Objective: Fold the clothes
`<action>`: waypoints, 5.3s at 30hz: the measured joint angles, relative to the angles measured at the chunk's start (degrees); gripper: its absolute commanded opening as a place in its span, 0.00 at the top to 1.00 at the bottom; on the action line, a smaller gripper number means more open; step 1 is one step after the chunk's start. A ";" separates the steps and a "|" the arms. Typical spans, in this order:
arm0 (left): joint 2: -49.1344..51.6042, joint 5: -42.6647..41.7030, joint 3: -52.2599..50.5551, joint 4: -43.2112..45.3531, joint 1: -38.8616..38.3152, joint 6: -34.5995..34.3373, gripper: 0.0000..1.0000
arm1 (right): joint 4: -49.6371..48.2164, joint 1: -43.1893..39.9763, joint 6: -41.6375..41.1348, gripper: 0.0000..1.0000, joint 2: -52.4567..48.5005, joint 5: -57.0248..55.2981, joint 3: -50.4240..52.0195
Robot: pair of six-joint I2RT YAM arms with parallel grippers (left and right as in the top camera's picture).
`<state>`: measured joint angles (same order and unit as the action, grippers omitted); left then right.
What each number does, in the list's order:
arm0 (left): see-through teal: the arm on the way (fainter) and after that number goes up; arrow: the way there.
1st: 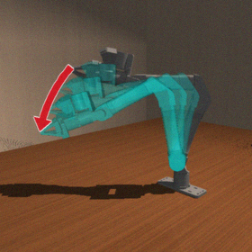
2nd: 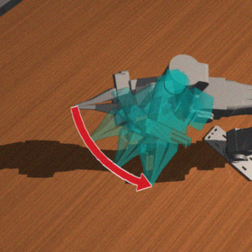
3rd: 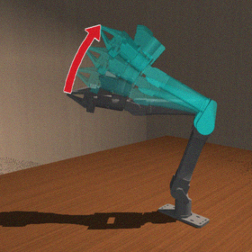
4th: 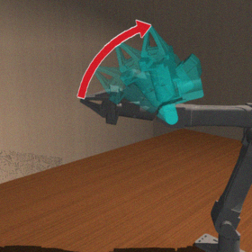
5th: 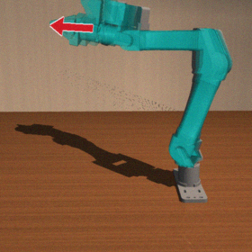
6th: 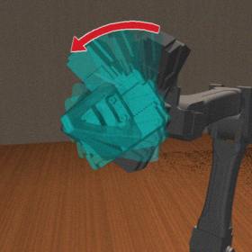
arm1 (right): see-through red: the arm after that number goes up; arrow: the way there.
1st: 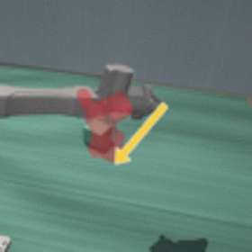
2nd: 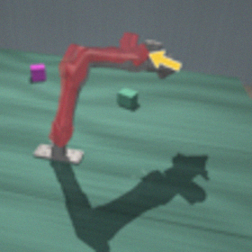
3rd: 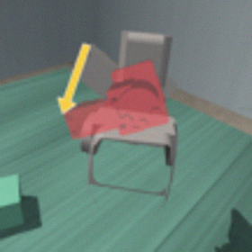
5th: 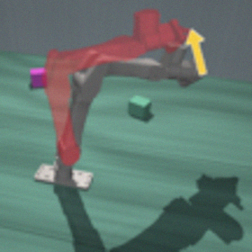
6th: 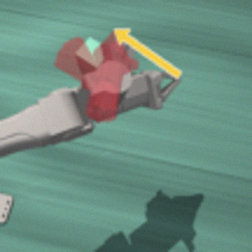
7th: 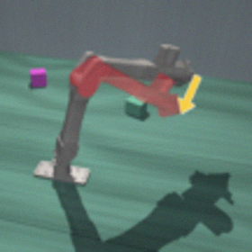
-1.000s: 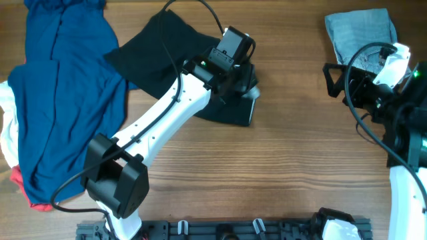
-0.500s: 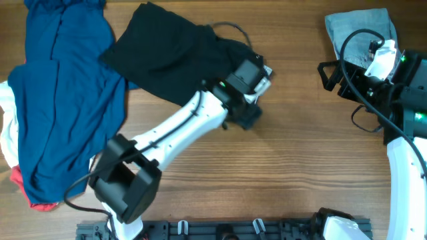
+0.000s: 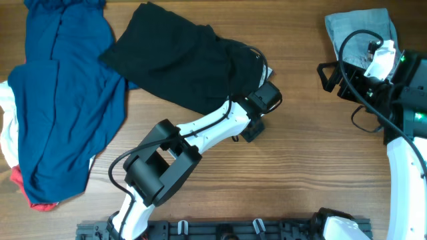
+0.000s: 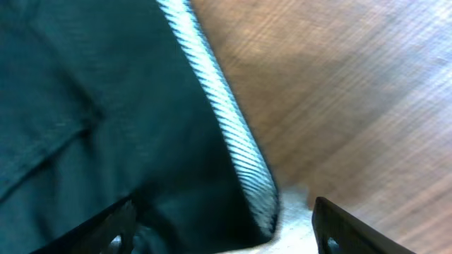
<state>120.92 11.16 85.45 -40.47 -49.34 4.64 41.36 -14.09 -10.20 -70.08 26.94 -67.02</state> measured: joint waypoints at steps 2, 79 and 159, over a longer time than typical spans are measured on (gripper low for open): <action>0.00 2.12 0.00 0.59 0.00 -0.96 0.36 | 0.00 0.00 0.00 0.02 -0.44 0.00 0.00; -33.46 26.97 12.74 14.40 13.84 -8.37 0.96 | -42.82 37.59 -3.58 0.92 -30.97 4.28 13.75; -26.32 -4.63 13.09 -36.22 40.74 -17.55 0.86 | 38.69 11.74 17.55 0.73 -25.99 -9.09 -35.34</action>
<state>94.61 6.52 98.54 -76.69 -8.60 -12.91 80.05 -2.35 7.35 -96.07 17.85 -102.37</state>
